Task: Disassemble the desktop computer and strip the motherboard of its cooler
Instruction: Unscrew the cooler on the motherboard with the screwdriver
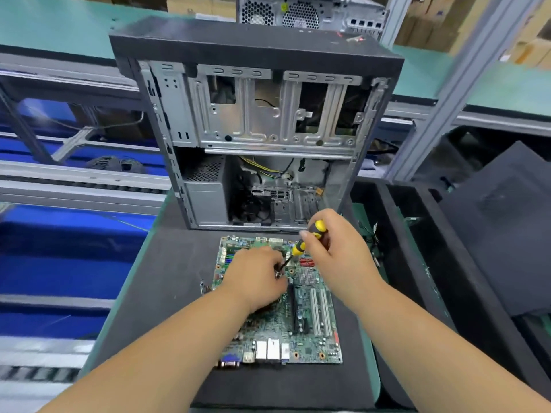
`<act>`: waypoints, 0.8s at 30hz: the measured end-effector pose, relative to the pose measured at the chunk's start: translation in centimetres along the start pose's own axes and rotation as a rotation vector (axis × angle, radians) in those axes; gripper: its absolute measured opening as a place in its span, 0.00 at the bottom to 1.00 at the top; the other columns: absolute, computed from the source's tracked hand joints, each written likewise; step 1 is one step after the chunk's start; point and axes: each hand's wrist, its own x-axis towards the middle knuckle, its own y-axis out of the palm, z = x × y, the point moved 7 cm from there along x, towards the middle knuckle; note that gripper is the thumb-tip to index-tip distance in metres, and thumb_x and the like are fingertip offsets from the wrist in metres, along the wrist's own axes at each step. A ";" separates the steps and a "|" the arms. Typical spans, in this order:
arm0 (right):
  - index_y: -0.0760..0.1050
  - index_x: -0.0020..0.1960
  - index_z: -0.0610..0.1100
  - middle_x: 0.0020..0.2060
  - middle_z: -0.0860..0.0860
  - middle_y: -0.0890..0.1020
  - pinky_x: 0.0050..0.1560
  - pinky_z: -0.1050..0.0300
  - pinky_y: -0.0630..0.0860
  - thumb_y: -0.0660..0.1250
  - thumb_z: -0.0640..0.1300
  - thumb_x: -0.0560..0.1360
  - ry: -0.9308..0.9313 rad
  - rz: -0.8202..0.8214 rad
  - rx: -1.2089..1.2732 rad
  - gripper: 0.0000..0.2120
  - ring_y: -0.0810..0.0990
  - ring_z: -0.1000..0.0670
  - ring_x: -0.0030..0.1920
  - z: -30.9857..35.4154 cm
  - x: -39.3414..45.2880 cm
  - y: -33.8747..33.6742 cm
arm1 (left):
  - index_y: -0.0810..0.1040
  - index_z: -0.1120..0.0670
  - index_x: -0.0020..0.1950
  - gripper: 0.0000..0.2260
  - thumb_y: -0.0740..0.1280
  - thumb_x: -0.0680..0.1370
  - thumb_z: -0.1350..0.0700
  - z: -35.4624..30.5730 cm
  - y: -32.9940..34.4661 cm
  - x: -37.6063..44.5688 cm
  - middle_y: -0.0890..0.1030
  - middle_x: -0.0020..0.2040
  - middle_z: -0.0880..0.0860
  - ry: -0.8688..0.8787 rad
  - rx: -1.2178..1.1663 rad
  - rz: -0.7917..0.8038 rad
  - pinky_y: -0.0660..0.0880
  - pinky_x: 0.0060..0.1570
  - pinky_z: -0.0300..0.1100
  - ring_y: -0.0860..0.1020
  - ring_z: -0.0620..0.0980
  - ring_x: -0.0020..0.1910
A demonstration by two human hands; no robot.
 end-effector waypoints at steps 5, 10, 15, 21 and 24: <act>0.67 0.49 0.50 0.34 0.56 0.68 0.33 0.58 0.63 0.64 0.51 0.79 -0.039 0.092 -0.078 0.07 0.69 0.55 0.34 0.8 0.1 1.0 | 0.75 0.46 0.43 0.08 0.67 0.70 0.44 0.7 0.1 -0.2 0.72 0.38 0.44 -0.020 -0.099 -0.030 0.63 0.42 0.42 0.72 0.48 0.39; 0.66 0.48 0.51 0.35 0.57 0.68 0.32 0.62 0.65 0.63 0.52 0.80 -0.106 0.114 -0.102 0.07 0.70 0.58 0.37 1.4 0.8 0.8 | 0.70 0.46 0.38 0.08 0.67 0.70 0.45 0.7 0.2 -0.2 0.70 0.35 0.44 -0.051 -0.112 -0.014 0.65 0.42 0.43 0.72 0.48 0.37; 0.66 0.49 0.51 0.36 0.57 0.70 0.32 0.60 0.65 0.62 0.52 0.80 -0.089 0.148 -0.075 0.07 0.70 0.56 0.36 0.9 1.0 0.8 | 0.67 0.46 0.35 0.10 0.66 0.70 0.46 0.4 0.3 -0.2 0.71 0.34 0.45 -0.073 -0.092 -0.011 0.62 0.42 0.42 0.72 0.48 0.36; 0.66 0.50 0.50 0.40 0.54 0.73 0.37 0.52 0.72 0.60 0.52 0.81 -0.084 0.180 -0.077 0.06 0.74 0.52 0.39 0.5 0.9 0.8 | 0.70 0.45 0.39 0.07 0.67 0.70 0.46 0.4 0.5 -0.2 0.71 0.36 0.44 -0.072 -0.098 -0.011 0.63 0.45 0.41 0.72 0.47 0.38; 0.65 0.50 0.51 0.39 0.56 0.72 0.33 0.57 0.66 0.60 0.51 0.81 -0.100 0.191 -0.103 0.06 0.72 0.55 0.38 0.5 1.1 0.7 | 0.71 0.45 0.39 0.06 0.67 0.70 0.46 0.4 0.5 -0.1 0.71 0.36 0.44 -0.067 -0.085 -0.004 0.64 0.46 0.41 0.72 0.47 0.38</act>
